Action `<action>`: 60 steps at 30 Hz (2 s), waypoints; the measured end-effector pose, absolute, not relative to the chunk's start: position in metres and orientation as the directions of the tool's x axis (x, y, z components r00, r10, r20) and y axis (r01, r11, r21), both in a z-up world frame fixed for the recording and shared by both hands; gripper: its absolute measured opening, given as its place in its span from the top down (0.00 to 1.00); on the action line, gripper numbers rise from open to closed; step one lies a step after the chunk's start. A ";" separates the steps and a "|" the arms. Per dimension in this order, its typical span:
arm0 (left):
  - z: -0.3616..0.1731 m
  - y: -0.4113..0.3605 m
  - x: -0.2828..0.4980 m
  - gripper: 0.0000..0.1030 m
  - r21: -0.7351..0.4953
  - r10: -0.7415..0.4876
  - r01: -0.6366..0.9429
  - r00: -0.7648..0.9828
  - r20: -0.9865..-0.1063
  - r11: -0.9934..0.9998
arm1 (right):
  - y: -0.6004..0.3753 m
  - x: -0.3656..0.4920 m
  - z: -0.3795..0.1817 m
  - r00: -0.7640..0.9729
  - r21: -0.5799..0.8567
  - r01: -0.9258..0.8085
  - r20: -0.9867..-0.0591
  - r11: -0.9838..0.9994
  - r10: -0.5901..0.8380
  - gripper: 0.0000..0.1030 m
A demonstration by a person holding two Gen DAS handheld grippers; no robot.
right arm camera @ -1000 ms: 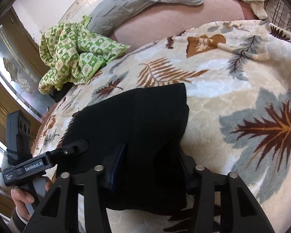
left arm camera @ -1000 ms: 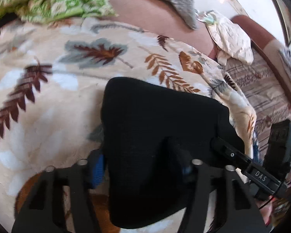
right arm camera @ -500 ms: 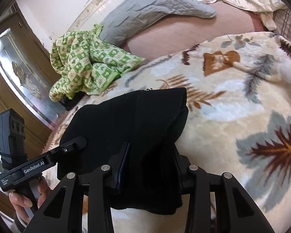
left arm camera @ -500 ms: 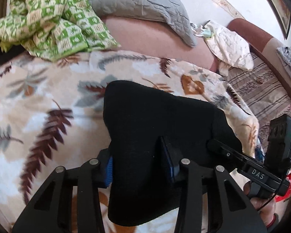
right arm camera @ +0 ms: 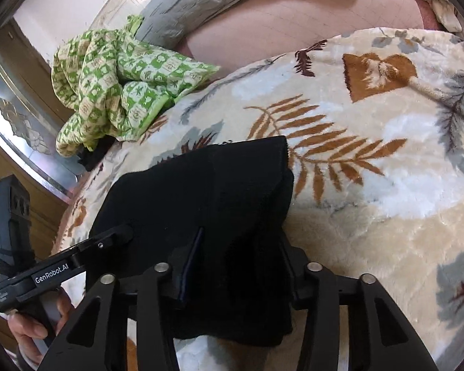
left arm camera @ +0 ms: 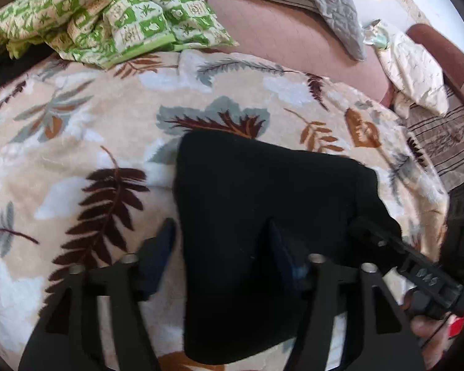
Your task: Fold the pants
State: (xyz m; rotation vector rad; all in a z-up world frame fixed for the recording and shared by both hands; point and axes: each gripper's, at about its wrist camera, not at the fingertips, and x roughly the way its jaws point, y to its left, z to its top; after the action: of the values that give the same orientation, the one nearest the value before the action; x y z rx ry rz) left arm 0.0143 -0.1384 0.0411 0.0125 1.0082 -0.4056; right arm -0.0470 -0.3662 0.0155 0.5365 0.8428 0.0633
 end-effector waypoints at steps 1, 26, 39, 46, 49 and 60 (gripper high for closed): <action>0.042 -0.137 0.015 0.29 -0.174 -0.320 0.328 0.470 -0.823 0.929 | -0.368 -0.048 0.018 0.672 0.469 0.159 -0.696 0.869 0.253 0.48; 0.046 -0.125 0.035 0.21 -0.163 -0.270 0.240 0.538 -0.798 0.957 | -0.332 -0.013 0.042 0.653 0.247 0.071 -0.744 0.966 0.143 0.71; 0.068 -0.109 -0.015 0.21 -0.120 -0.248 0.239 0.631 -0.735 0.964 | -0.311 -0.078 0.058 0.649 0.145 0.054 -0.757 0.988 0.076 0.59; 0.061 -0.115 -0.023 0.21 -0.113 -0.260 0.268 0.613 -0.746 0.957 | -0.311 -0.082 0.046 0.638 0.147 0.075 -0.767 0.986 0.065 0.59; 0.049 -0.121 -0.022 0.21 -0.104 -0.249 0.270 0.589 -0.769 0.957 | -0.309 -0.081 0.043 0.636 0.126 0.080 -0.770 0.989 0.046 0.58; 0.041 -0.125 -0.025 0.21 -0.089 -0.231 0.258 0.597 -0.768 0.962 | -0.311 -0.088 0.048 0.676 0.193 0.076 -0.731 0.978 0.091 0.47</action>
State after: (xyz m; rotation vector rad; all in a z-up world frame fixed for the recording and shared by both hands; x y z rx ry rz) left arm -0.0254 -0.1254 0.0413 0.0320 0.8869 -0.2840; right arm -0.0875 -0.3110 0.0480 0.2148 0.8300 0.0087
